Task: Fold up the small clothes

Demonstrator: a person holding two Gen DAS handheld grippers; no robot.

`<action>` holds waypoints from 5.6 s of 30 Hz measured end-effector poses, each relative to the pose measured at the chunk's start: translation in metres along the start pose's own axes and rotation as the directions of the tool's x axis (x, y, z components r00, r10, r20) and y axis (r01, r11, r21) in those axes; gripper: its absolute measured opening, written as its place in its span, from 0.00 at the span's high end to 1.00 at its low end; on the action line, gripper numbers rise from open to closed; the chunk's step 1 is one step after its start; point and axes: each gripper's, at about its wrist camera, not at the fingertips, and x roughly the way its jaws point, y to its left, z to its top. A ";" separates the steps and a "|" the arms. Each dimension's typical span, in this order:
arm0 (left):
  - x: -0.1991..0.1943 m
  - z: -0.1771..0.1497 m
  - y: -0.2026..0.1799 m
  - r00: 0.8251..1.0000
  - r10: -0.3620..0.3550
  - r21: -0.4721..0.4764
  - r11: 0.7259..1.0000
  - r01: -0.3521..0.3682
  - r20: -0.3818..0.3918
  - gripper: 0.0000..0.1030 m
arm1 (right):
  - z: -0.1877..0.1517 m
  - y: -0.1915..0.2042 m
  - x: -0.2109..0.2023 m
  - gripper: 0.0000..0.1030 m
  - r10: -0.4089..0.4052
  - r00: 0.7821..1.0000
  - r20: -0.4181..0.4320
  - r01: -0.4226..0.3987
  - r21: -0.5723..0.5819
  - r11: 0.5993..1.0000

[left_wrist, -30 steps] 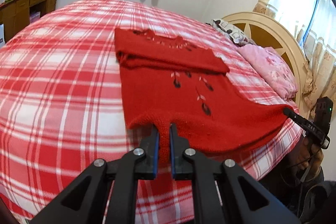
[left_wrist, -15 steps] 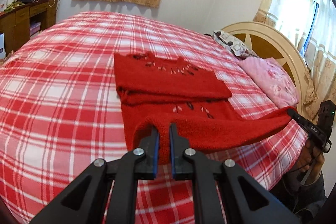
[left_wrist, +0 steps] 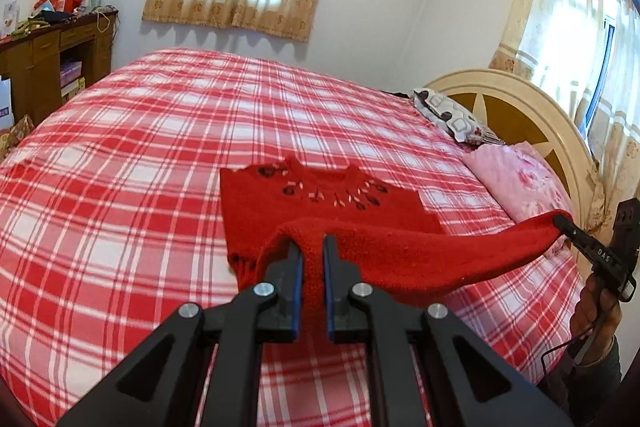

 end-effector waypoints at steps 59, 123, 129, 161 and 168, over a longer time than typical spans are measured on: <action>0.165 0.023 0.078 0.896 0.432 0.090 0.901 -0.424 -0.099 0.31 | -0.041 -0.047 0.221 0.53 -0.187 0.889 -0.418 0.172 -0.072 0.982; 0.099 -0.068 0.069 0.955 0.269 -0.051 0.960 -0.277 -0.126 0.16 | -0.104 0.054 0.179 0.55 -0.116 0.896 -0.428 0.025 -0.212 0.977; 0.086 -0.059 0.092 0.953 0.282 -0.093 0.952 -0.293 -0.114 0.14 | -0.110 0.105 0.181 0.54 -0.056 0.903 -0.425 -0.078 -0.292 0.953; 0.178 0.005 0.122 0.980 -0.109 -0.240 0.968 0.066 -0.169 0.14 | -0.171 0.271 0.220 0.49 -0.123 0.947 -0.297 -0.138 -0.723 0.677; 0.188 0.009 0.124 0.985 -0.113 -0.232 0.969 0.081 -0.131 0.18 | -0.172 0.275 0.225 0.49 -0.118 0.951 -0.286 -0.127 -0.709 0.693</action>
